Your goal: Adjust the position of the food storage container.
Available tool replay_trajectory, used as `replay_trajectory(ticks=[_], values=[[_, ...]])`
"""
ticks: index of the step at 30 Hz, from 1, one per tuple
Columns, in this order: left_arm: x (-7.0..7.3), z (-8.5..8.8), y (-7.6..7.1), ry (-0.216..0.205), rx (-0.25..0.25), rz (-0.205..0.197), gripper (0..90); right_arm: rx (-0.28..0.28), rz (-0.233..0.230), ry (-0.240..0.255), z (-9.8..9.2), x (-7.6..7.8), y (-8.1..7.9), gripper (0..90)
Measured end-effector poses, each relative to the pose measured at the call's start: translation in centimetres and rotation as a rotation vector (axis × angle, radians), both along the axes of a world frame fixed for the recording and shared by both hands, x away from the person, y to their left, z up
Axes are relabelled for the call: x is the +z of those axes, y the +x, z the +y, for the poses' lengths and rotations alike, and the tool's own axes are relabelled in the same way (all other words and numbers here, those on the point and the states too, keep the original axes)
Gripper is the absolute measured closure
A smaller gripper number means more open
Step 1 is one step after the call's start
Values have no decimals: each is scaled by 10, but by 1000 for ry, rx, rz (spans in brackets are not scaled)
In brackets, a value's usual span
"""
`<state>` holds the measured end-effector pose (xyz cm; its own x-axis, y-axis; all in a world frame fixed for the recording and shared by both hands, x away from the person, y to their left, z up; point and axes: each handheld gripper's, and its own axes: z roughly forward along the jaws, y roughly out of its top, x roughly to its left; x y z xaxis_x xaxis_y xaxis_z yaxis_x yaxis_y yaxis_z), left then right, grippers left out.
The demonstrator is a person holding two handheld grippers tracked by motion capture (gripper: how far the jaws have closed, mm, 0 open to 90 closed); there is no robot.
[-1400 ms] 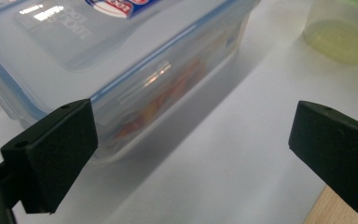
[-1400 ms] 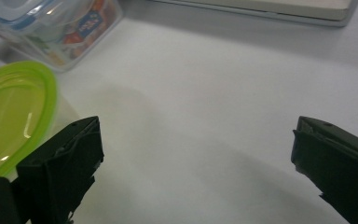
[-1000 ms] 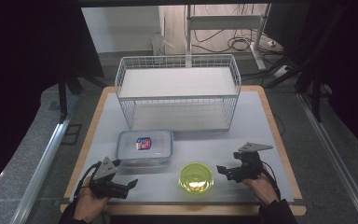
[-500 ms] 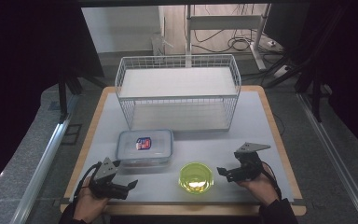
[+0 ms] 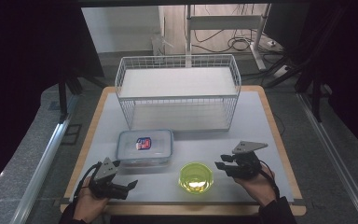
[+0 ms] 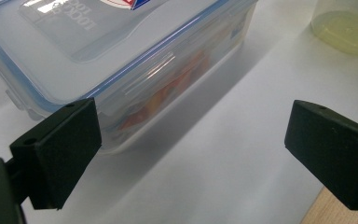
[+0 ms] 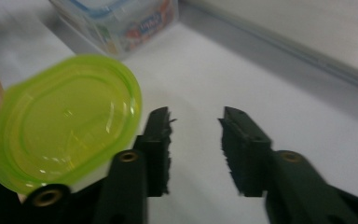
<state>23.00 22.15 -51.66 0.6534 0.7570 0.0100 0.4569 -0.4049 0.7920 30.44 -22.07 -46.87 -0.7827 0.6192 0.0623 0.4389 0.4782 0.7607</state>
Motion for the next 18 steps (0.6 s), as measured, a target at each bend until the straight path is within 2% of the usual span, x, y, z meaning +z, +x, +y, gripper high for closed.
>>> replay_trajectory(ticks=[1,3,4,6,7,10,12,14,15,18], values=[[0,0,0,0,0,0,36,0,0,0,0,0,0,660],[0,0,0,0,0,0,36,24,-1,17,3,6,-2,773],[0,0,0,2,1,0,36,58,-13,21,8,10,-6,845],[0,0,0,3,1,0,36,72,-10,23,11,11,-7,870],[0,0,0,1,2,0,37,108,-4,31,19,12,-11,896],[0,0,0,3,3,0,37,144,8,29,28,12,-15,897],[0,0,0,3,4,-2,36,181,24,31,40,11,-19,898],[1,1,0,5,2,-6,37,219,26,24,56,8,-24,898],[1,0,0,-2,5,-8,37,219,26,24,56,8,-24,898],[1,1,0,-3,0,-12,39,271,26,17,76,5,-28,897]])
